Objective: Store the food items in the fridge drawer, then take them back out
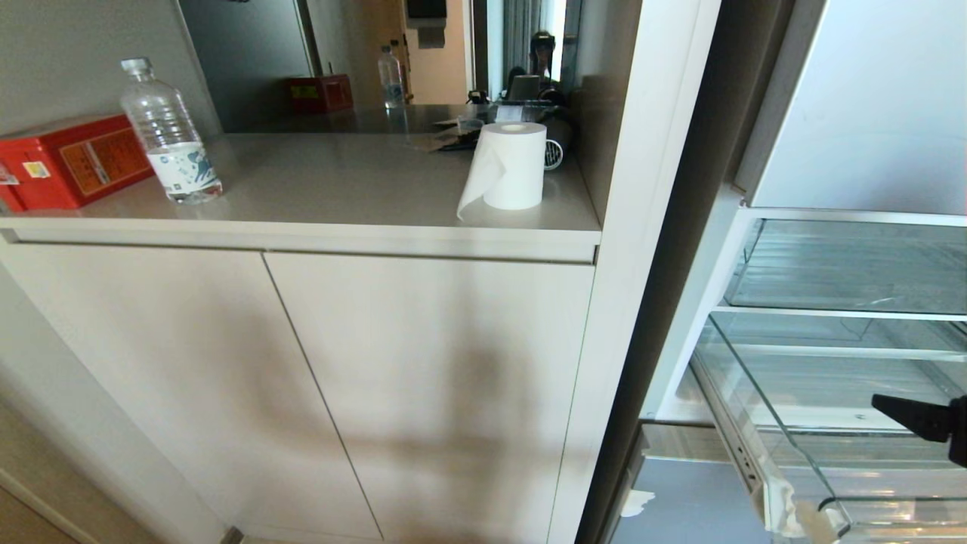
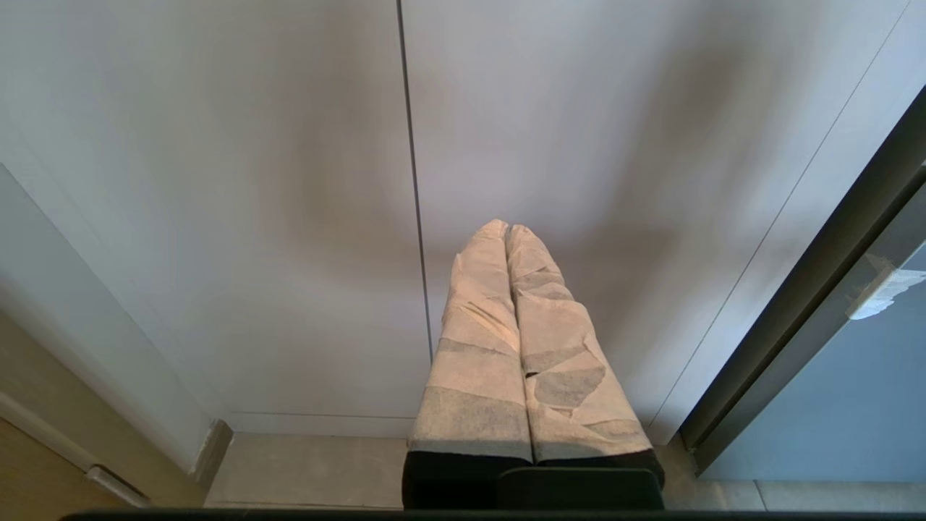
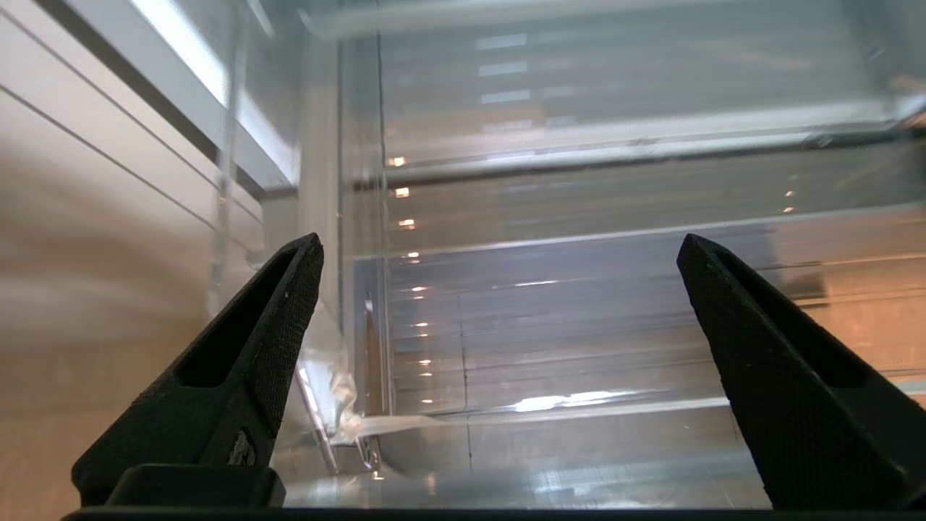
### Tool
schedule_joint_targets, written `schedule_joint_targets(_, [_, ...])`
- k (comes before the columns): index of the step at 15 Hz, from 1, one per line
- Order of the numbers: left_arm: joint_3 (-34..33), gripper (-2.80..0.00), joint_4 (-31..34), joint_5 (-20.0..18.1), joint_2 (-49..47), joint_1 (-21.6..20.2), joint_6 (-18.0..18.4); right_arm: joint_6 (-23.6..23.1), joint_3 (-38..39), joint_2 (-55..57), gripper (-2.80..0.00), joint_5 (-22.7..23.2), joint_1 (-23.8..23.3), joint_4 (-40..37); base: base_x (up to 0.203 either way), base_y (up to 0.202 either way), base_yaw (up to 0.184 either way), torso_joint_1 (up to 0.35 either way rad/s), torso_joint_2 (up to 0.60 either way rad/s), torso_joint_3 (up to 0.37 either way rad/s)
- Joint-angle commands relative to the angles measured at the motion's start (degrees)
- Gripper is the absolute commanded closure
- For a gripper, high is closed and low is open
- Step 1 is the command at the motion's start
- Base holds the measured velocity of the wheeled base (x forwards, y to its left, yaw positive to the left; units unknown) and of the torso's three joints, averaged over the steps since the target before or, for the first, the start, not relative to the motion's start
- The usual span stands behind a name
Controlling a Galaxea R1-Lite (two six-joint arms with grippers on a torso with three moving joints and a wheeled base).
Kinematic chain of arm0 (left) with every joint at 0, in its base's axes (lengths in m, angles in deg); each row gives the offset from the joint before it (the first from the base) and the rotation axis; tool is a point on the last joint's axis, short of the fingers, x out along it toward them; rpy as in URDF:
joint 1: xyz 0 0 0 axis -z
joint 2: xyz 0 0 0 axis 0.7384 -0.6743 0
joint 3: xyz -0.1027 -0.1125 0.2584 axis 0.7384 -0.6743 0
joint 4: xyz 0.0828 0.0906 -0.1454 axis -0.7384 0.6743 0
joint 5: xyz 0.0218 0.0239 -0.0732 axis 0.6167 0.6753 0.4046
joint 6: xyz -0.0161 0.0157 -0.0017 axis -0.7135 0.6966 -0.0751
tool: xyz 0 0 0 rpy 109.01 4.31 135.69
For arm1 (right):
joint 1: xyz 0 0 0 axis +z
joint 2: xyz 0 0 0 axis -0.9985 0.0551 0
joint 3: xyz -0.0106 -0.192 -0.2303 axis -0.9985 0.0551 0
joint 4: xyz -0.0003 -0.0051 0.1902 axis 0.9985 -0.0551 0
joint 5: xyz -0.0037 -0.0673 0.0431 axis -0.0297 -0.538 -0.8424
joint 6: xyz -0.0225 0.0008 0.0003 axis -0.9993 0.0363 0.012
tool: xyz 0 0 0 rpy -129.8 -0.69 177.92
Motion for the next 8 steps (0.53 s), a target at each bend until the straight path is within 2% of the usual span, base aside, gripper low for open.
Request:
schedule_joint_targets(1, [0.0, 0.0, 0.0, 0.0, 0.0, 0.0, 0.0, -0.2, 1.6, -10.5, -2.8, 0.0, 0.0, -0.3, 0.0, 0.0, 0.0, 0.0, 0.0, 0.0])
schedule_joint_targets(8, [0.0, 0.0, 0.0, 0.1, 0.0, 0.0, 0.0, -4.2, 9.7, -39.4, -2.8, 0.3, 0.1, -3.6, 0.0, 0.0, 0.0, 0.0, 0.0, 0.0])
